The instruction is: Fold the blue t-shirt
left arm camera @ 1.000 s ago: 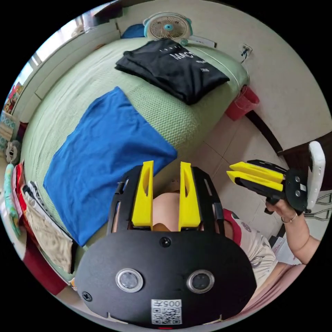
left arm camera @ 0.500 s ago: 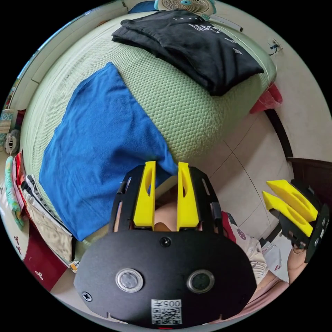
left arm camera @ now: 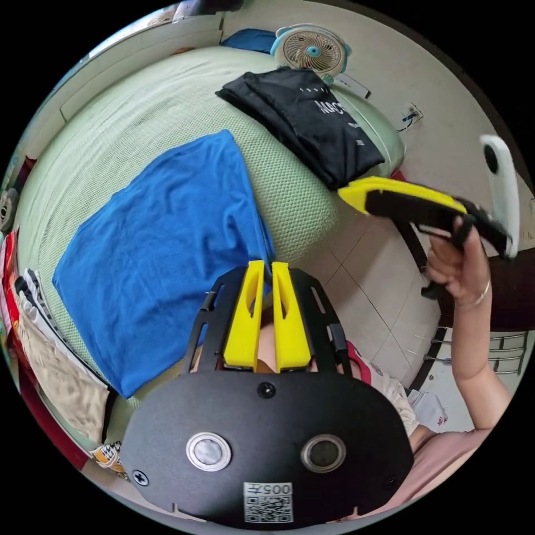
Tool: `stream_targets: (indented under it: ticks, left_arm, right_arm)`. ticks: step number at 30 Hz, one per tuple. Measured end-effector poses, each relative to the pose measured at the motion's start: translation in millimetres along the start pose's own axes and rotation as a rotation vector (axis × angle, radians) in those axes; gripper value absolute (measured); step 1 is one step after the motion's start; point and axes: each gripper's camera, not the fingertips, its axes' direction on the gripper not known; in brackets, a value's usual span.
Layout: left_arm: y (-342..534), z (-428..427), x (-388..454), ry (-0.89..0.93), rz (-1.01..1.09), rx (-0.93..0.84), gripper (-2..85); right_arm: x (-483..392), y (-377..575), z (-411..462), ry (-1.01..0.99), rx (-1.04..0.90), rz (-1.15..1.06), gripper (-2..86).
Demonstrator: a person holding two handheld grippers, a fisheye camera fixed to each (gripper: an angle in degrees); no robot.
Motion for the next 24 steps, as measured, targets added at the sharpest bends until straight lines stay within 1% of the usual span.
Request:
stream_targets:
  ticks: [3,5,8,9,12,16,20,24]
  left_arm:
    - [15,-11,-21,0.034,-0.001,0.036,4.3]
    - [23,-13,-33,0.05,-0.008,0.049,4.2]
    - [34,-17,-51,0.093,-0.011,0.068,4.2]
    - [38,-19,-57,0.103,-0.004,0.074,4.3]
    - [48,-26,-71,0.104,0.017,0.084,4.2]
    - [63,-41,-92,0.122,0.027,0.117,4.2]
    - [80,-53,-112,0.144,0.027,0.14,4.1]
    - [112,-84,-143,0.121,0.038,0.184,4.1]
  right_arm:
    - [2,-63,19,-0.082,-0.069,0.031,11.5]
    - [8,-109,51,-0.151,-0.171,0.087,12.5]
    - [21,-146,94,-0.248,-0.266,0.189,12.3]
    - [23,-151,100,-0.253,-0.272,0.201,12.0]
    - [25,-171,123,-0.256,-0.264,0.241,9.8]
    - [20,-185,143,-0.235,-0.245,0.291,4.8]
    - [-7,-187,146,-0.19,-0.19,0.246,0.0]
    - [-54,-186,134,-0.078,-0.125,0.173,-1.3]
